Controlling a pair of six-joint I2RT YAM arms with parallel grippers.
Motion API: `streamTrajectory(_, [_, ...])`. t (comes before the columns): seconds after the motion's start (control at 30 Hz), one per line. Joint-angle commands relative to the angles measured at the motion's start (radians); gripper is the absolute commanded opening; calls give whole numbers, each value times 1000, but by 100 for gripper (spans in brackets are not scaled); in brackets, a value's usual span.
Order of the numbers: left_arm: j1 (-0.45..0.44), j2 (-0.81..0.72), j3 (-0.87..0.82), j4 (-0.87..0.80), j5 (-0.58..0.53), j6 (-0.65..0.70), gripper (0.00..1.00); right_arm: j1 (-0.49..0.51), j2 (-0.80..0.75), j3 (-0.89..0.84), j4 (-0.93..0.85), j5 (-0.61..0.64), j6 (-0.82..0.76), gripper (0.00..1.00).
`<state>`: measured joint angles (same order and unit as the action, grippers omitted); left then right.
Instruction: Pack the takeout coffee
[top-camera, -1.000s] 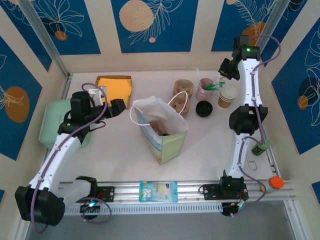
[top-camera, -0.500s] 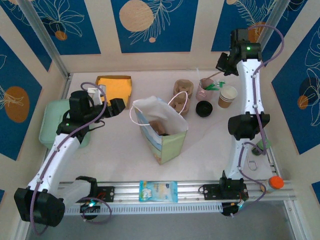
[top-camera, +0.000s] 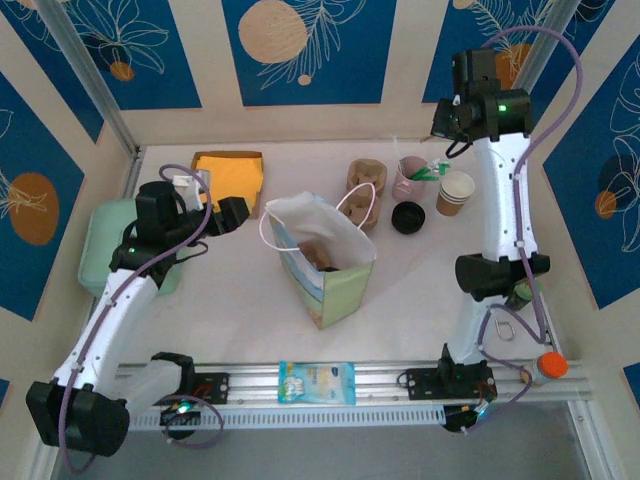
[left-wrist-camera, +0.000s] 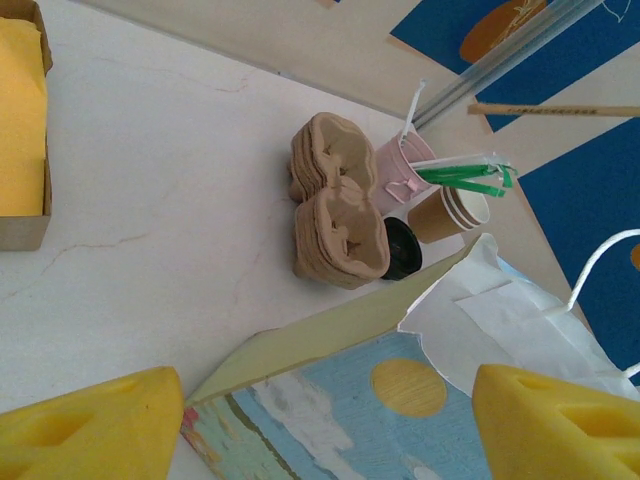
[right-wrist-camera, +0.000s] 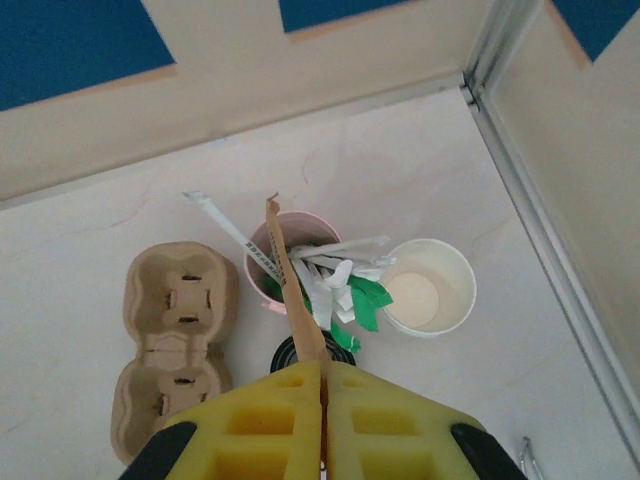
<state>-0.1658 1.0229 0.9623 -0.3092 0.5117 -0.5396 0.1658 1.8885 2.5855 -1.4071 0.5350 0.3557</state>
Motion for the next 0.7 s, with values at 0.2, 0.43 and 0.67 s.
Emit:
streamTrajectory(0.2, [9,-23,33,-29,-22,43,76,138,-255,-95,80,-7,-130,8])
streamTrajectory(0.43, [10,-21,33,-28,-23,41,76,299,-386,-126,124,-39,-231,9])
streamTrajectory(0.67, [10,-12,42,-14,-17,31,76,465,-427,-136,81,-150,-268,10])
